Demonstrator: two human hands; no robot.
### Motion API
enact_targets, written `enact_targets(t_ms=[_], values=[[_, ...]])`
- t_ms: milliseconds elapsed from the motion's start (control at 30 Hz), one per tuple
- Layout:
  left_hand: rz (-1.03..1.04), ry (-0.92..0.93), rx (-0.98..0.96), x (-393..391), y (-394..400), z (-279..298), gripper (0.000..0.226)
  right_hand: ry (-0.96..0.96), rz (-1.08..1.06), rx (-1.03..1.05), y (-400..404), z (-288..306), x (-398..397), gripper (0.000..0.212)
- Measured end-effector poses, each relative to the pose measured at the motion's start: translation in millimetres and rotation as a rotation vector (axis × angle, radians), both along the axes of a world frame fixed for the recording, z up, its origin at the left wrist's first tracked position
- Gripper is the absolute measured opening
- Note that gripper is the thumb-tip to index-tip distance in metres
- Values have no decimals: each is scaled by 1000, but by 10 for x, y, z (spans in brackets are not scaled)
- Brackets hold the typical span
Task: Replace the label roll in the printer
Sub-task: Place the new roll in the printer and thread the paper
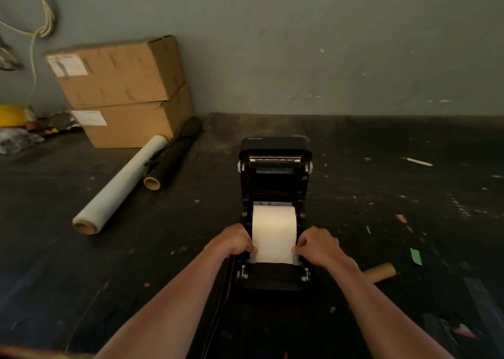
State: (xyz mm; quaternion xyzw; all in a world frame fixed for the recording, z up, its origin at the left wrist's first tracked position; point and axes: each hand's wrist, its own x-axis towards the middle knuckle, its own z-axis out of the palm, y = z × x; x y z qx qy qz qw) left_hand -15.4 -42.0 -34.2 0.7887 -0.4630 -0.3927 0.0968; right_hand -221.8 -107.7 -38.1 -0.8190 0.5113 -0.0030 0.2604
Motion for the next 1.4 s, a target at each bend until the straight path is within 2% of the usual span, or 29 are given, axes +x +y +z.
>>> enact_targets(t_ms=[67,133,233,367,533,733,1000,1167,1300,1400], values=[[7,-17,3,-8,-1,-2,28,-83,-4,-164,68,-3,-10,8],[14,-32,7,-13,0,2,34,-119,117,-234,160,-8,-5,6],[5,-33,10,-20,-2,17,32,-19,346,-285,257,-64,24,18],[-1,-44,13,-36,3,32,29,76,446,-340,255,-87,31,25],[16,-63,20,-62,10,51,29,193,556,-446,241,-65,73,24],[12,-69,36,-86,-6,89,16,373,716,-584,241,-13,140,17],[9,-83,38,-97,21,100,26,352,718,-642,270,-130,130,19],[20,-80,10,-100,55,89,17,326,692,-617,264,-170,123,24],[32,-93,-21,-96,88,75,23,305,697,-584,238,-188,112,24],[53,-237,-114,-146,174,54,31,280,691,-551,231,-191,97,21]])
